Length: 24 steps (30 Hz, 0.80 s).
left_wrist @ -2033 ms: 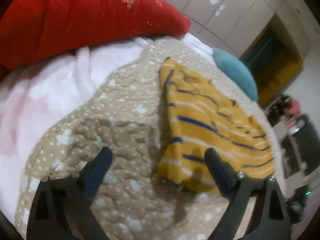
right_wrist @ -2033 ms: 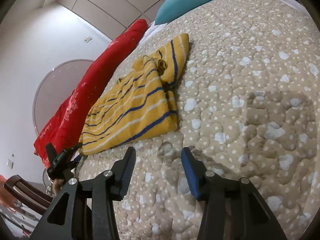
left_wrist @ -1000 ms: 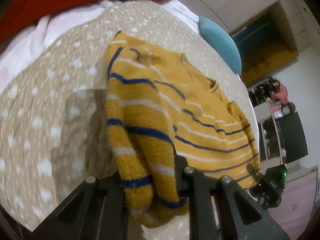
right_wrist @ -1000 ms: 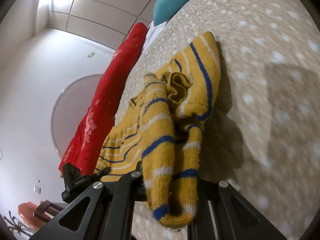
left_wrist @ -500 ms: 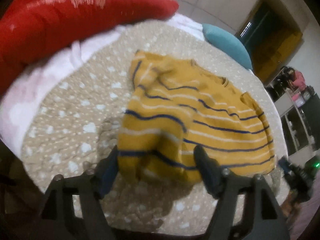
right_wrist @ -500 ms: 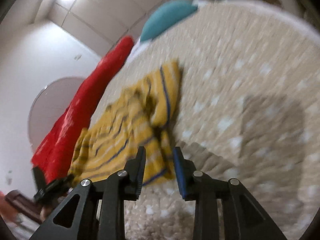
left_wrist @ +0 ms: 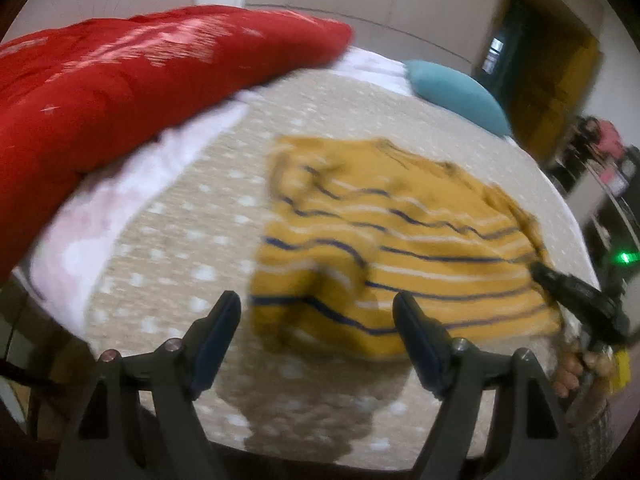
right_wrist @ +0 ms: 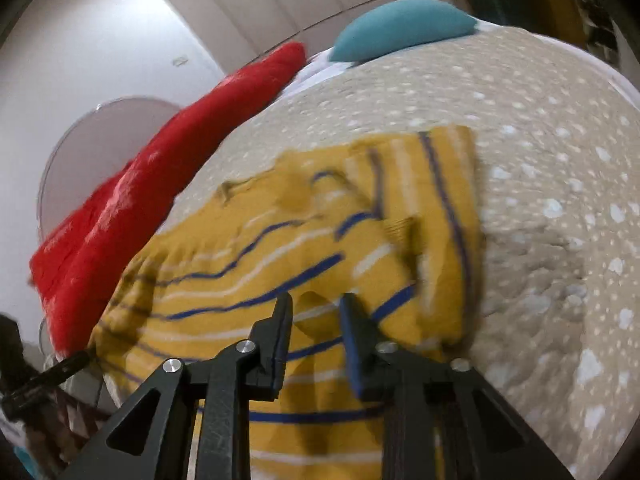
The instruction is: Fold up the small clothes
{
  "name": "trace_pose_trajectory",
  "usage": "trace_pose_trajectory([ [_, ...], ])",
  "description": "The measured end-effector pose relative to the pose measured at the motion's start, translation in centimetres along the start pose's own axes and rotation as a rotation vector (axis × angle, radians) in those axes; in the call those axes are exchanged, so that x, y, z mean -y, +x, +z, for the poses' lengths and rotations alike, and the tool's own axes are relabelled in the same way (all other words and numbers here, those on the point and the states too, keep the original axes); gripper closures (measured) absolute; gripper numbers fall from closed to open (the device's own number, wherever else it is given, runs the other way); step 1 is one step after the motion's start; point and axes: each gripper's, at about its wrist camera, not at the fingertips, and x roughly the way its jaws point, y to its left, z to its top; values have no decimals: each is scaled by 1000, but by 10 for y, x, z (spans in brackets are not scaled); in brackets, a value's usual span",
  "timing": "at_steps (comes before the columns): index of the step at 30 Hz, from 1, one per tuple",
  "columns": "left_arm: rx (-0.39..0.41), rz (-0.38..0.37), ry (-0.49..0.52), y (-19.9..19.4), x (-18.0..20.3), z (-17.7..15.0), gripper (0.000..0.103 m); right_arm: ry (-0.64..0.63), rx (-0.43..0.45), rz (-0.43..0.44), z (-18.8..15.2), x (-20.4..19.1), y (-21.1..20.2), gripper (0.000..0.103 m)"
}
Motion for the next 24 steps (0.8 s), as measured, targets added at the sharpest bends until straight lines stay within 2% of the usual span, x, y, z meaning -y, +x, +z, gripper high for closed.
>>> trace_pose_trajectory([
  [3, 17, 66, -71, -1, -25, 6, 26, 105, 21, 69, -1, 25, -8, 91],
  [5, 28, 44, -112, -5, -36, 10, 26, 126, 39, 76, -3, 34, -17, 91],
  [7, 47, -15, -112, -12, -33, 12, 26, 146, 61, 68, -2, 39, -24, 91],
  [10, 68, -117, -30, -16, -7, 17, 25, 179, 101, 30, -3, 45, -33, 89],
  [13, 46, -188, 79, 1, 27, 22, 25, 189, 90, 42, -7, 49, -29, 89],
  [15, 37, -208, 121, 20, 38, 26, 25, 173, 101, 31, -9, 47, -30, 89],
  [16, 16, -183, 117, 37, 39, 29, 25, 166, 103, 25, -10, 47, -30, 89],
  [18, -44, -108, 48, 72, 26, 34, 25, 152, 107, 15, -11, 44, -28, 89],
  [20, -111, -75, -50, 98, 5, 35, 25, 158, 113, 31, -13, 46, -25, 89],
  [21, -144, -126, -136, 109, -13, 35, 25, 167, 116, 49, -14, 49, -24, 89],
  [24, -130, -221, -251, 100, -33, 38, 25, 236, 134, 151, -19, 70, -22, 89],
])
